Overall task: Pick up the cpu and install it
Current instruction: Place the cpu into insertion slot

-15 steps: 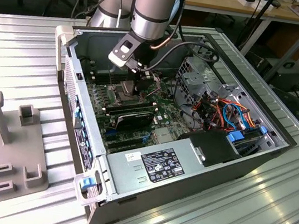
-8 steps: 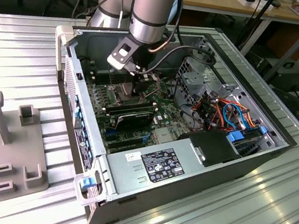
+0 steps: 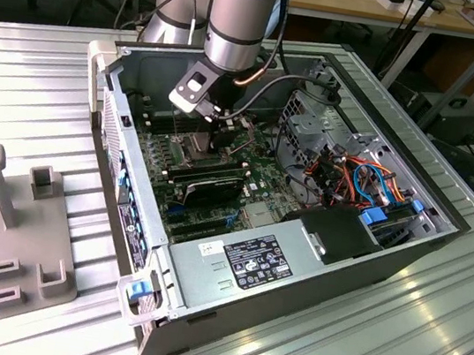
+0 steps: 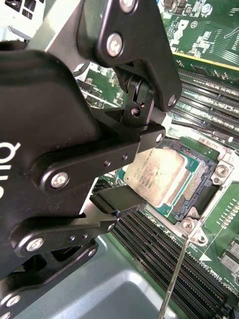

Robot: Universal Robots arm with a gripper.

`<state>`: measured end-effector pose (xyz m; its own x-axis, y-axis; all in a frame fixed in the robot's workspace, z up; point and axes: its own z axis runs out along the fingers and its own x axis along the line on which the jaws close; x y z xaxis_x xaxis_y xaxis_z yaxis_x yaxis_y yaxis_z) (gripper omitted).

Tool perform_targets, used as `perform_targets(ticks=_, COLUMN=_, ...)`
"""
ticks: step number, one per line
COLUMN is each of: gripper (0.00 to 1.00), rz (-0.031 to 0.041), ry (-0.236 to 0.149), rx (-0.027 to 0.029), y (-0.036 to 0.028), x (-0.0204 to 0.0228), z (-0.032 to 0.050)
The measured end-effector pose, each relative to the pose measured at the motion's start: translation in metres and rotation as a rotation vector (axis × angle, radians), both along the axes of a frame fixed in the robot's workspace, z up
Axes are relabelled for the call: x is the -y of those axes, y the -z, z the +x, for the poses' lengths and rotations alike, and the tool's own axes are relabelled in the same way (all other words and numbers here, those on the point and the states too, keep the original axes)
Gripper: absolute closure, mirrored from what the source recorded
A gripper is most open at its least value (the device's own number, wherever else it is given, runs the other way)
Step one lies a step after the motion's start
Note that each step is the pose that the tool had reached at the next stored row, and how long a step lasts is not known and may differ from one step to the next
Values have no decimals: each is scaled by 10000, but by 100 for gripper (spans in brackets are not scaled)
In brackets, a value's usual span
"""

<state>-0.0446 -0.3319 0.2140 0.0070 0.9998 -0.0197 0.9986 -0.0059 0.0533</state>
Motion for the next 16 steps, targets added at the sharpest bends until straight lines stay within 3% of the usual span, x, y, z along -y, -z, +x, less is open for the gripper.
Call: perform_targets(ticks=16, gripper=45, rz=-6, ry=-177, rx=-3, y=57, x=0, z=-23)
